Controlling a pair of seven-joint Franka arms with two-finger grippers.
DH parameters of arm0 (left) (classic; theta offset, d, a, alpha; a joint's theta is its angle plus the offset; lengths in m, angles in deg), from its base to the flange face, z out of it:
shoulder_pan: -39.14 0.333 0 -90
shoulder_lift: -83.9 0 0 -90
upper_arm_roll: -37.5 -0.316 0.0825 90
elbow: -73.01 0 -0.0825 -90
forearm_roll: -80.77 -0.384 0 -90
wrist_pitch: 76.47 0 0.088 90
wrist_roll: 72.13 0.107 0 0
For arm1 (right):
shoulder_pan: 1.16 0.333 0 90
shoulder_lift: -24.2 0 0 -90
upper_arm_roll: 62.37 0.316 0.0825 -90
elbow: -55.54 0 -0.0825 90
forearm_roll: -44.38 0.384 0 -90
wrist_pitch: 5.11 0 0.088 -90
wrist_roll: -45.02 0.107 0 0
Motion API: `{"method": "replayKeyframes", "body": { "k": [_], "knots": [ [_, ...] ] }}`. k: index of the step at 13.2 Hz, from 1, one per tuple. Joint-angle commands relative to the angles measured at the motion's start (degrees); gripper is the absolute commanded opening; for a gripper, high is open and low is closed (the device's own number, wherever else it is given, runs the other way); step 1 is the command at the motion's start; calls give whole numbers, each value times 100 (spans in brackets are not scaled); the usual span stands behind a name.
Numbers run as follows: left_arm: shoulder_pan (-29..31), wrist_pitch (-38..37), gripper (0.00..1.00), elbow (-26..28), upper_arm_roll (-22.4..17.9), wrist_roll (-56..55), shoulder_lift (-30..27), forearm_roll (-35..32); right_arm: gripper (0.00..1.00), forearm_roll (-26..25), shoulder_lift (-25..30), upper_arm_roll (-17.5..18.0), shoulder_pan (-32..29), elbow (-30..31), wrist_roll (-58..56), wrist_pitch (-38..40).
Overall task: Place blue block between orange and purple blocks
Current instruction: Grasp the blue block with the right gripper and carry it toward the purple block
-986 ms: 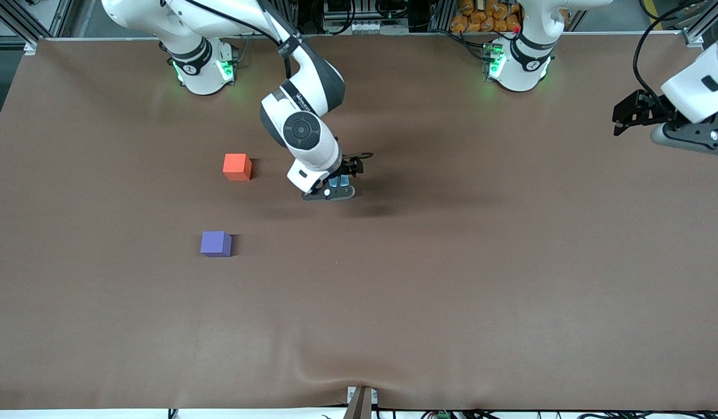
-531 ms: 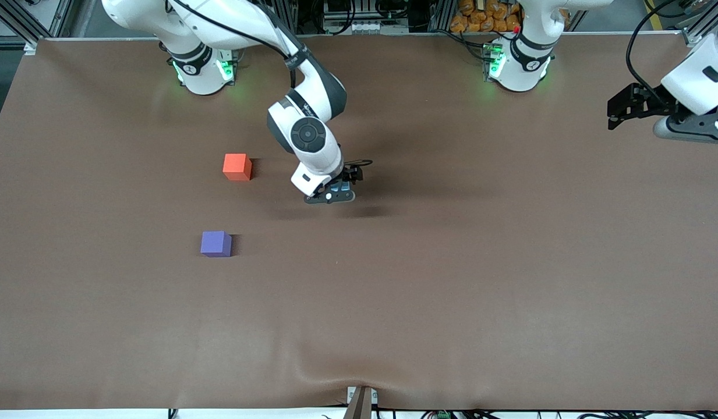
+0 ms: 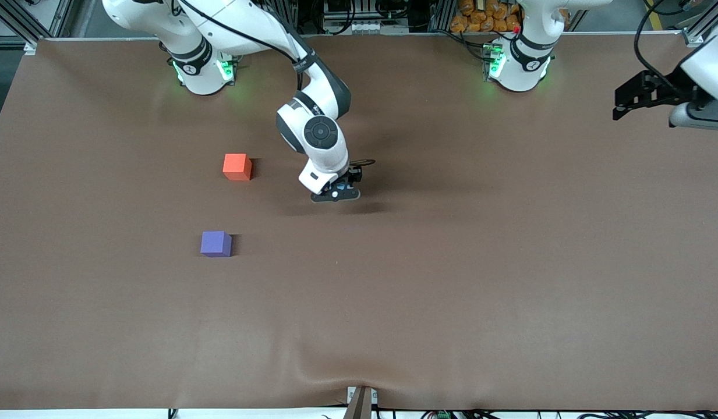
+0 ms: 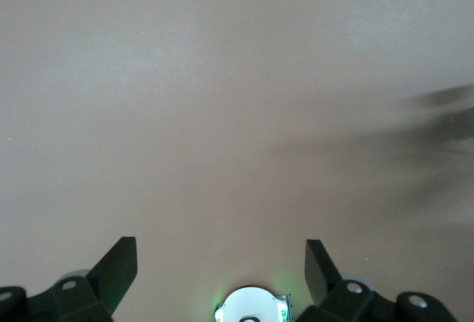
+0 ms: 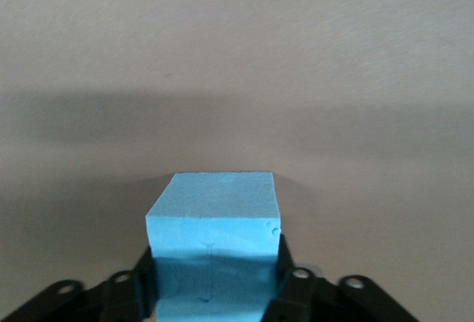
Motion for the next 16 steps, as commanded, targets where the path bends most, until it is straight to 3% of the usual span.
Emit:
{"method": "replayKeyframes", "body": {
  "k": [1,4,8,13,16],
  "knots": [
    [79,-122,100,-14,-7,83,-68,63,0,-129,813,-143,-608,-65,-101,1062],
    [62,-96,100,-6,54,5,-77,-209,0,-112,1553,-134,-1759,30,-962,2181],
    [26,141,100,4,178,-40,2,-420,0,-112,1809,-143,-2588,750,-1306,2078],
    [88,168,100,3,134,-57,-42,-350,0,-112,1774,-143,-3019,1980,-1938,385],
    [158,168,100,3,134,-57,-42,-350,0,-112,1581,-143,-2976,2105,-1992,-13]
  ]
}}
